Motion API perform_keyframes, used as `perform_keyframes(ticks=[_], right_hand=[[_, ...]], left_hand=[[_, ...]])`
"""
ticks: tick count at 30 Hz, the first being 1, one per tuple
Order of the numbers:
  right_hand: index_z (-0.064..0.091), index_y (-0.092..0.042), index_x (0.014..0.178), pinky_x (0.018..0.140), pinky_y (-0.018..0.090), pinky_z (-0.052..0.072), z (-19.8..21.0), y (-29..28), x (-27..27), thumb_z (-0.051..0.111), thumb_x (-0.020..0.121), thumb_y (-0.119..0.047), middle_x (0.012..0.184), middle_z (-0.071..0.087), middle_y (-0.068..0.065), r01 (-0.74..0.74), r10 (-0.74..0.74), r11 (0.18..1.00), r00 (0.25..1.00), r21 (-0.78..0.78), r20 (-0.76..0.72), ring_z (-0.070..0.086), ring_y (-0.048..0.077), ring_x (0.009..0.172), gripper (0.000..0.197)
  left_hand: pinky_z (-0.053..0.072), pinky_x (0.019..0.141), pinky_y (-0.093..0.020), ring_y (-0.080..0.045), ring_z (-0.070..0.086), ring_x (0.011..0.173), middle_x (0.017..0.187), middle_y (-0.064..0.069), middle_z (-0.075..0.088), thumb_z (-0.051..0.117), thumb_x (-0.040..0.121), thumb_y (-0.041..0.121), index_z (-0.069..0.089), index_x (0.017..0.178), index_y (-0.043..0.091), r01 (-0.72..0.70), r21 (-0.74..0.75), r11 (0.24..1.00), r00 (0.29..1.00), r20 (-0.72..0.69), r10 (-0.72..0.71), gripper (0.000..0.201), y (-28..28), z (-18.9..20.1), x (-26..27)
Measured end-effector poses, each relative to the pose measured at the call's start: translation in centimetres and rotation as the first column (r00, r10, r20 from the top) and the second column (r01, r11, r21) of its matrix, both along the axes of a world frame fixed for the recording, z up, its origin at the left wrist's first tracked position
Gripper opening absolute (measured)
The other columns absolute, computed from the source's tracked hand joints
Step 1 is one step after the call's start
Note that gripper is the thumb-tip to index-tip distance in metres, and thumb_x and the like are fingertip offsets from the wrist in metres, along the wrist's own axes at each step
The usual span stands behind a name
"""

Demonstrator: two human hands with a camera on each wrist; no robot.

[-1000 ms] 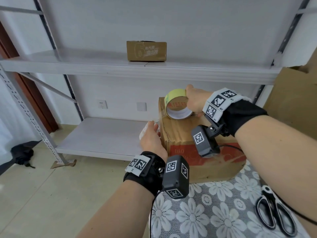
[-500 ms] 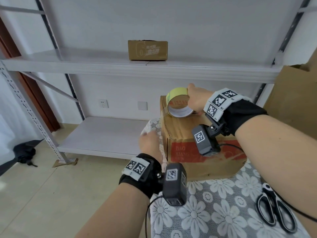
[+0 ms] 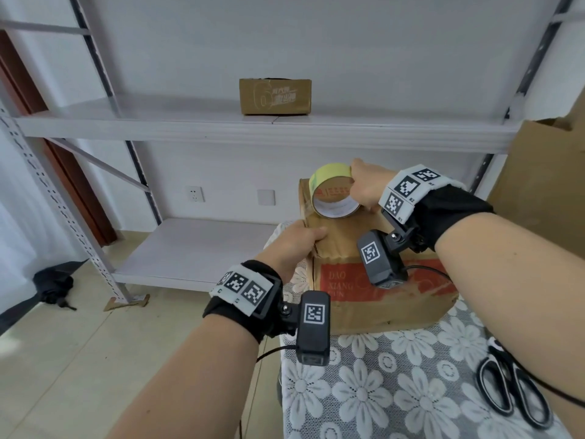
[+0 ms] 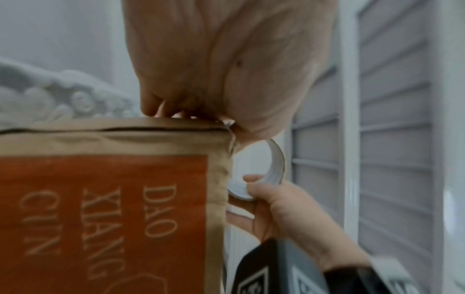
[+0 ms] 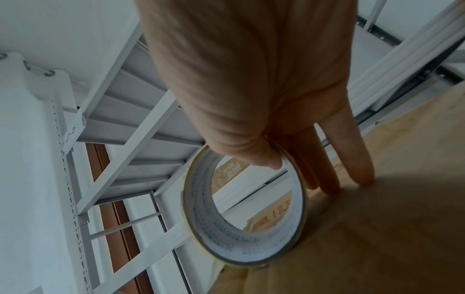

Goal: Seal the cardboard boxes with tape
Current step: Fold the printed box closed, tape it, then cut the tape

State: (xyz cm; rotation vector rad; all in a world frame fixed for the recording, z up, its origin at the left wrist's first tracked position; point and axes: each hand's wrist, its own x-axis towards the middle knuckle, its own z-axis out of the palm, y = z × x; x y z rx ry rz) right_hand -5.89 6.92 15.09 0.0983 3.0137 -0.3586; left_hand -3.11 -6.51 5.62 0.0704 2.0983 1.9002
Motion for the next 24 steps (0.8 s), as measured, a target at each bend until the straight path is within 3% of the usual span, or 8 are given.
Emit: perform_keyframes(ticks=[3, 5, 7, 12, 16, 19, 22, 24], right_hand=[[0.024, 0.005, 0.139, 0.047, 0.026, 0.028, -0.3, 0.2, -0.1, 0.037, 0.097, 0.0, 0.072, 0.037, 0.008, 0.018, -0.018, 1.0, 1.0, -0.008, -0.013, 0.037, 0.017, 0.059, 0.044], [0.026, 0.005, 0.138, 0.047, 0.026, 0.028, -0.4, 0.3, -0.4, 0.037, 0.098, -0.003, 0.073, 0.038, 0.008, 0.014, -0.015, 1.0, 1.0, -0.009, -0.019, 0.038, 0.016, 0.06, 0.043], [0.032, 0.004, 0.135, 0.049, 0.026, 0.029, -0.4, 0.5, -0.6, 0.037, 0.097, -0.003, 0.076, 0.041, 0.007, 0.021, -0.022, 0.999, 0.999, -0.028, -0.023, 0.039, 0.016, 0.062, 0.038], [0.048, -0.005, 0.125, 0.075, 0.03, 0.039, -1.2, 1.3, -1.3, 0.047, 0.095, -0.013, 0.12, 0.056, 0.016, -0.015, 0.013, 0.996, 0.999, -0.086, -0.034, 0.052, 0.027, 0.094, 0.031], [0.052, -0.01, 0.128, 0.083, 0.032, 0.042, -1.8, 2.1, -1.4, 0.054, 0.094, -0.028, 0.125, 0.057, 0.012, 0.021, -0.019, 0.997, 0.999, -0.076, 0.029, 0.055, 0.031, 0.113, 0.038], [0.055, -0.011, 0.127, 0.076, 0.027, 0.035, -2.1, 2.7, -1.7, 0.056, 0.091, -0.025, 0.13, 0.056, 0.01, 0.069, -0.065, 0.974, 0.998, -0.216, 0.027, 0.052, 0.028, 0.12, 0.039], [0.053, -0.008, 0.129, 0.069, 0.025, 0.035, -2.4, 2.9, -2.0, 0.052, 0.092, -0.022, 0.132, 0.054, 0.012, 0.079, -0.07, 0.965, 0.997, -0.25, 0.043, 0.049, 0.029, 0.123, 0.039], [0.053, -0.005, 0.129, 0.073, 0.026, 0.034, -2.4, 2.9, -2.1, 0.05, 0.094, -0.02, 0.132, 0.053, 0.013, 0.072, -0.065, 0.967, 0.997, -0.243, 0.033, 0.049, 0.03, 0.123, 0.038]], left_hand=[[0.049, 0.081, -0.027, -0.016, 0.063, 0.094, 0.101, -0.003, 0.069, 0.056, 0.097, 0.034, 0.062, 0.091, 0.016, -0.01, -0.128, 0.992, 0.999, 0.031, 0.014, 0.02, 0.0, 0.1, -0.1], [0.045, 0.102, -0.037, -0.023, 0.053, 0.125, 0.136, -0.009, 0.055, 0.066, 0.09, 0.037, 0.056, 0.119, 0.011, -0.086, -0.289, 0.953, 0.992, -0.113, 0.056, 0.041, 0.1, 0.2, -0.3], [0.04, 0.11, -0.043, -0.023, 0.038, 0.139, 0.154, -0.005, 0.033, 0.068, 0.089, 0.024, 0.017, 0.153, 0.015, -0.104, -0.261, 0.96, 0.969, -0.246, 0.038, 0.082, 0.2, 0.2, -0.7], [0.055, 0.093, -0.045, -0.014, 0.065, 0.102, 0.123, 0.009, 0.06, 0.06, 0.094, 0.009, 0.011, 0.155, 0.035, 0.051, -0.072, 0.996, 0.971, -0.231, -0.066, 0.082, -0.3, 0.0, -1.3], [0.051, 0.098, -0.045, -0.019, 0.056, 0.119, 0.134, -0.002, 0.053, 0.058, 0.089, 0.007, 0.025, 0.136, 0.052, 0.054, -0.182, 0.982, 0.925, -0.362, -0.118, 0.073, 0.1, 0.4, -1.5], [0.05, 0.1, -0.04, -0.02, 0.052, 0.124, 0.143, -0.003, 0.046, 0.059, 0.091, 0.013, 0.011, 0.152, 0.034, 0.103, -0.243, 0.965, 0.944, -0.281, -0.172, 0.08, 0.0, 0.7, -2.1], [0.043, 0.106, -0.047, -0.027, 0.042, 0.135, 0.155, -0.003, 0.033, 0.059, 0.073, 0.047, -0.006, 0.154, 0.039, 0.084, -0.424, 0.902, 0.946, -0.25, -0.206, 0.104, 0.0, 0.4, -3.1], [0.035, 0.112, -0.047, -0.03, 0.033, 0.142, 0.161, -0.003, 0.019, 0.055, 0.088, 0.039, -0.015, 0.154, 0.033, 0.082, -0.516, 0.852, 0.947, -0.226, -0.229, 0.096, 0.1, 0.9, -3.0]])
